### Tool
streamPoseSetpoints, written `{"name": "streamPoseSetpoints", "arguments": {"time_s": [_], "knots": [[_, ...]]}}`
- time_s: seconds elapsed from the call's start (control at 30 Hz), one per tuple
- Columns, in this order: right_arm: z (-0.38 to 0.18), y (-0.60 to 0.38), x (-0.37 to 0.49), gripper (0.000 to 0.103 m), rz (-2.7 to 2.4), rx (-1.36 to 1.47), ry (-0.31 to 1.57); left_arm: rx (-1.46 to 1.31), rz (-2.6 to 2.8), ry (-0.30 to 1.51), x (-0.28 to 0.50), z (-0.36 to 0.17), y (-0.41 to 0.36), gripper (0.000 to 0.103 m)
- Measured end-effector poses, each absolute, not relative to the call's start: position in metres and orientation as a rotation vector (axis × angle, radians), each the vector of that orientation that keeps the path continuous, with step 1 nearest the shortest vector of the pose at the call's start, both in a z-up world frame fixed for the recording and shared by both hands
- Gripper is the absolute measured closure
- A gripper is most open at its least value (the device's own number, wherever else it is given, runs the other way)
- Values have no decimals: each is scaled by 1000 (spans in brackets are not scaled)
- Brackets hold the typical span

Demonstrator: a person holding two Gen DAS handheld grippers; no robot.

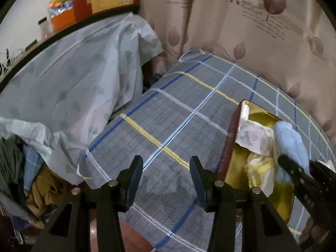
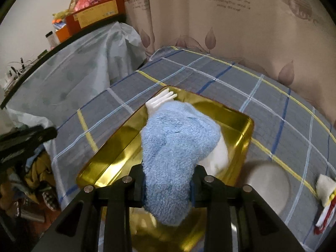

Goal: Organize soft objects
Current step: 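Carry the light blue fuzzy sock into the gold tin and open the right tool, then move the right tool back to the pile and grasp the white plastic bag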

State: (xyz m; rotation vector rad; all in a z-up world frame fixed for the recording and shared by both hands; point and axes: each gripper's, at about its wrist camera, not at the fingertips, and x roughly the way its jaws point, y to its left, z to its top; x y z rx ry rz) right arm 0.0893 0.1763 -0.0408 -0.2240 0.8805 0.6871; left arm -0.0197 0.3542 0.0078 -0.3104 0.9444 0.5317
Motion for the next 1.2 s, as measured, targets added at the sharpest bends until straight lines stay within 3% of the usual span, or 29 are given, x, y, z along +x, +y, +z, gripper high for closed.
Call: {"name": "streamPoseSetpoints", "arguments": {"time_s": [0.17,0.3,0.5,0.8,1.2], "knots": [[-51,193,110,67,676,-221,905,-381,539,952,-24,3,367,56],[-50,198,109,38,664,-235,891,-375,536,922,-25,5,366,56],[-26,180,85,28,668,-241,810,-374,530,940,-22,1,363,56],[6,77,64,25,534,-171,705,-338,511,939,-19,1,351,56],[-50,-155,95,28,52,-153,762,-258,513,959,-12,-3,334,56]]}}
